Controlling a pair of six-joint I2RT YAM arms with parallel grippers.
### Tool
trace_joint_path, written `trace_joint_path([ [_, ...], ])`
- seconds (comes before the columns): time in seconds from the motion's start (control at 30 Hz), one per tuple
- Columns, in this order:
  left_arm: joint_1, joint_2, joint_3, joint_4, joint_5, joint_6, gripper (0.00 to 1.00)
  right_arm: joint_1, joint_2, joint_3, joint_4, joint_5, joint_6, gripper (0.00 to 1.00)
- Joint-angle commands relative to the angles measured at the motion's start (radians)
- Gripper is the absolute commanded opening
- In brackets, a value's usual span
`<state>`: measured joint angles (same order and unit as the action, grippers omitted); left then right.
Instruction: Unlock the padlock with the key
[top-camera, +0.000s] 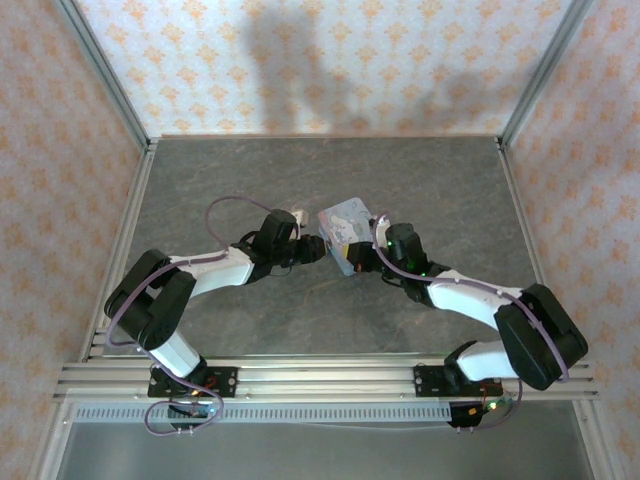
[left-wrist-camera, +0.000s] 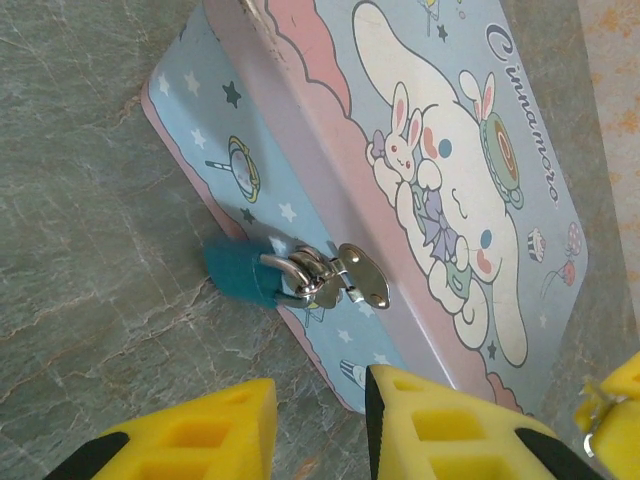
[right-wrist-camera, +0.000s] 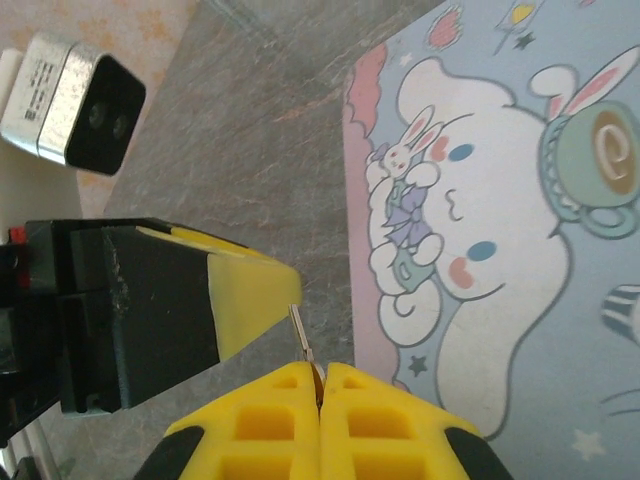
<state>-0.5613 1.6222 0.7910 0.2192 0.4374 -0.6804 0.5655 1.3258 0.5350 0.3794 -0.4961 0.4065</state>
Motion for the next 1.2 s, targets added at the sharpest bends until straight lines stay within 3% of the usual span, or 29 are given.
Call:
trace_joint_path([
  [0.0,-0.001,-0.001,0.016,-0.006,-0.028,0.032,0.3,-0.013,-0.045,0.035,-0.028,0.019,-0.011,0.0],
  [0.17,0.012,-0.01,0.009,-0.038,-0.07,0.102,0.4,-0.03,-0.045,0.064,-0.057,0.001,0.015,0.0],
  [0.33,0.095,-0.021,-0.005,0.021,-0.038,0.109,0.61,-0.055,-0.034,0.137,-0.171,0.023,0.015,0.0],
  [0.5,0.12,-0.005,0.131,-0.107,-0.09,0.233,0.77,-0.102,-0.057,0.139,-0.259,0.038,0.023,0.0],
  [0.63,0.135,0.08,0.242,-0.148,-0.054,0.277,0.87,-0.106,-0.041,0.136,-0.281,0.028,0.043,0.0],
  [0.93,0.133,0.274,0.427,-0.262,0.01,0.358,0.92,-0.154,0.014,0.136,-0.272,0.012,0.063,0.0],
  [1.17,0.124,0.324,0.424,-0.304,-0.055,0.372,0.91,-0.178,0.072,0.15,-0.276,0.011,0.059,0.0],
])
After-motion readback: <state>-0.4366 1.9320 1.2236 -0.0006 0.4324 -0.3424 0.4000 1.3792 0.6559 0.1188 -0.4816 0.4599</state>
